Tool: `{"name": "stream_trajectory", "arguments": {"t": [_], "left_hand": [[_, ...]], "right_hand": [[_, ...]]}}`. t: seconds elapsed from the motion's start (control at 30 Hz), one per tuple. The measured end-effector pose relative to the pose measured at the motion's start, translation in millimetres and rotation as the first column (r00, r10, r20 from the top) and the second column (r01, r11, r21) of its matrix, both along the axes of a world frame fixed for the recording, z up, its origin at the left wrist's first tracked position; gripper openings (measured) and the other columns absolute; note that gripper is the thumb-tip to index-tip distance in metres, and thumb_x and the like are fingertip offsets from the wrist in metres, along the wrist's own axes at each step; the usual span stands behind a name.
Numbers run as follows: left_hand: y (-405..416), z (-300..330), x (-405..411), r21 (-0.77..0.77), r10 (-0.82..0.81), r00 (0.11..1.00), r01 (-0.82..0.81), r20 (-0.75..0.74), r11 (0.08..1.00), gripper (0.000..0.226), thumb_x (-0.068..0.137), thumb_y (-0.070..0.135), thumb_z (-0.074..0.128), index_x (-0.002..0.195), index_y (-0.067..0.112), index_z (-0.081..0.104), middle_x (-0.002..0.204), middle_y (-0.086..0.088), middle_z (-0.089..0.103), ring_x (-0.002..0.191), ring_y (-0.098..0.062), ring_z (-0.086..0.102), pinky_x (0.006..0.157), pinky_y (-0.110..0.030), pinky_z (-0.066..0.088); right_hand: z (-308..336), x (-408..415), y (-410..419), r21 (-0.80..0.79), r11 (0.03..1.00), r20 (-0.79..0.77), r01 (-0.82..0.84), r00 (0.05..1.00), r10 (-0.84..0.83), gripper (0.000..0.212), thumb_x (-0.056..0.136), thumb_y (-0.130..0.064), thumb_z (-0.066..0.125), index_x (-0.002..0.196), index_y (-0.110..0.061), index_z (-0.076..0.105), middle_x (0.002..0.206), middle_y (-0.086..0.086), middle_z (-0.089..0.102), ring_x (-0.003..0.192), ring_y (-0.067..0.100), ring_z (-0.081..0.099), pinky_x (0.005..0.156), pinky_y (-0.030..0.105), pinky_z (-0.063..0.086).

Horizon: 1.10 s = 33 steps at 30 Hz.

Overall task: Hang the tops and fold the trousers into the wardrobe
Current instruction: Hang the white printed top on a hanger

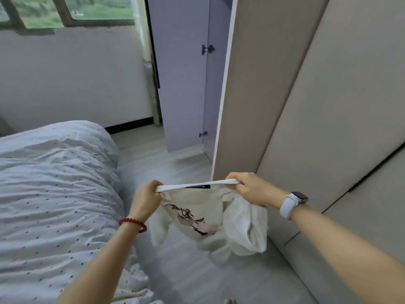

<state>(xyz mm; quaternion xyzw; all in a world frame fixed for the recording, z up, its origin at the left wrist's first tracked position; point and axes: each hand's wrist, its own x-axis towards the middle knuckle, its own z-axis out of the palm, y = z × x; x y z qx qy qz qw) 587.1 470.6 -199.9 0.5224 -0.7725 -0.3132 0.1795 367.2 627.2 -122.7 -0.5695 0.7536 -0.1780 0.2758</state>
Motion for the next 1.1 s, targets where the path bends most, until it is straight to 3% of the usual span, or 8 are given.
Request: {"name": "stream_trajectory", "arguments": {"t": [0.13, 0.23, 0.4, 0.53, 0.6, 0.8, 0.97, 1.1], "left_hand": [[-61.9, -5.3, 25.7, 0.045, 0.066, 0.996, -0.069, 0.062, 0.997, 0.018, 0.086, 0.0, 0.048, 0.094, 0.006, 0.064, 0.092, -0.012, 0.064, 0.081, -0.024, 0.052, 0.066, -0.03, 0.036], [-109.1, 5.7, 31.9, 0.093, 0.048, 0.997, -0.054, 0.063, 0.994, 0.022, 0.092, 0.001, 0.04, 0.079, 0.013, 0.051, 0.08, -0.006, 0.055, 0.077, -0.023, 0.049, 0.058, -0.028, 0.033], [-175.4, 39.4, 23.0, 0.043, 0.112, 0.991, -0.109, -0.07, 0.993, 0.009, 0.099, 0.018, 0.038, 0.107, 0.017, 0.041, 0.1, -0.004, 0.052, 0.09, -0.022, 0.052, 0.071, -0.031, 0.041], [-233.7, 57.5, 15.9, -0.126, 0.068, 0.994, -0.078, -0.085, 0.989, 0.032, 0.093, 0.034, 0.051, 0.117, 0.016, 0.04, 0.104, -0.003, 0.053, 0.075, -0.013, 0.053, 0.063, -0.023, 0.041], [-271.0, 60.2, 17.5, -0.236, 0.024, 0.998, -0.037, -0.059, 0.971, 0.044, 0.088, 0.039, 0.058, 0.122, 0.017, 0.041, 0.109, 0.001, 0.049, 0.084, -0.014, 0.053, 0.071, -0.026, 0.045], [-404.2, 88.9, 1.9, -0.295, -0.228, 0.963, 0.261, 0.142, 0.919, 0.077, 0.08, 0.02, 0.071, 0.142, 0.034, 0.027, 0.105, 0.002, 0.032, 0.09, -0.013, 0.042, 0.086, -0.02, 0.039], [-504.6, 85.9, -32.8, -0.488, -0.35, 0.934, 0.338, 0.07, 0.805, 0.034, 0.089, 0.0, 0.056, 0.119, 0.015, 0.064, 0.079, 0.012, 0.032, 0.063, -0.002, 0.038, 0.06, -0.008, 0.03], [-582.6, 98.5, -89.7, -0.447, -0.445, 0.894, 0.378, -0.05, 0.811, 0.016, 0.092, 0.017, 0.056, 0.097, 0.016, 0.071, 0.075, 0.007, 0.041, 0.066, -0.004, 0.044, 0.066, -0.023, 0.035]], "right_hand": [[-7.3, 3.9, -77.7, 0.01, 0.996, -0.132, -0.086, 0.987, 0.086, 0.025, 0.097, -0.039, 0.04, 0.085, -0.023, 0.054, 0.066, -0.008, 0.051, 0.063, 0.012, 0.047, 0.062, 0.031, 0.035], [-10.4, 11.1, -148.2, -0.067, 0.994, -0.224, -0.086, 0.972, 0.069, 0.033, 0.097, -0.043, 0.037, 0.092, -0.015, 0.056, 0.092, 0.0, 0.056, 0.088, 0.024, 0.053, 0.072, 0.034, 0.037], [-15.7, 11.3, -267.3, -0.247, 0.966, -0.12, 0.08, 0.986, -0.112, 0.031, 0.099, -0.038, 0.035, 0.082, -0.013, 0.044, 0.094, 0.012, 0.062, 0.085, 0.034, 0.052, 0.065, 0.033, 0.033], [-22.2, -0.4, -358.3, -0.309, 0.924, 0.058, 0.224, 0.975, -0.217, 0.034, 0.098, -0.039, 0.039, 0.079, -0.011, 0.041, 0.083, 0.01, 0.057, 0.086, 0.035, 0.053, 0.063, 0.034, 0.032], [-17.2, -6.3, -401.8, -0.362, 0.897, 0.107, 0.255, 0.967, -0.231, 0.035, 0.097, -0.038, 0.043, 0.077, -0.009, 0.042, 0.076, 0.006, 0.052, 0.078, 0.033, 0.048, 0.061, 0.033, 0.031], [12.2, -43.8, -520.0, -0.447, 0.844, 0.177, 0.297, 0.954, -0.242, 0.04, 0.094, -0.031, 0.052, 0.062, -0.012, 0.035, 0.057, -0.001, 0.039, 0.067, 0.025, 0.04, 0.06, 0.033, 0.028], [15.1, -86.1, -579.0, -0.396, 0.865, 0.127, 0.309, 0.951, -0.281, 0.027, 0.091, -0.029, 0.058, 0.067, -0.019, 0.051, 0.062, -0.005, 0.048, 0.072, 0.021, 0.045, 0.066, 0.031, 0.033], [22.7, -118.3, -611.5, -0.444, 0.782, 0.178, 0.438, 0.898, -0.402, 0.019, 0.09, -0.016, 0.059, 0.084, 0.001, 0.063, 0.074, 0.007, 0.056, 0.075, 0.02, 0.048, 0.058, 0.024, 0.031]]}}
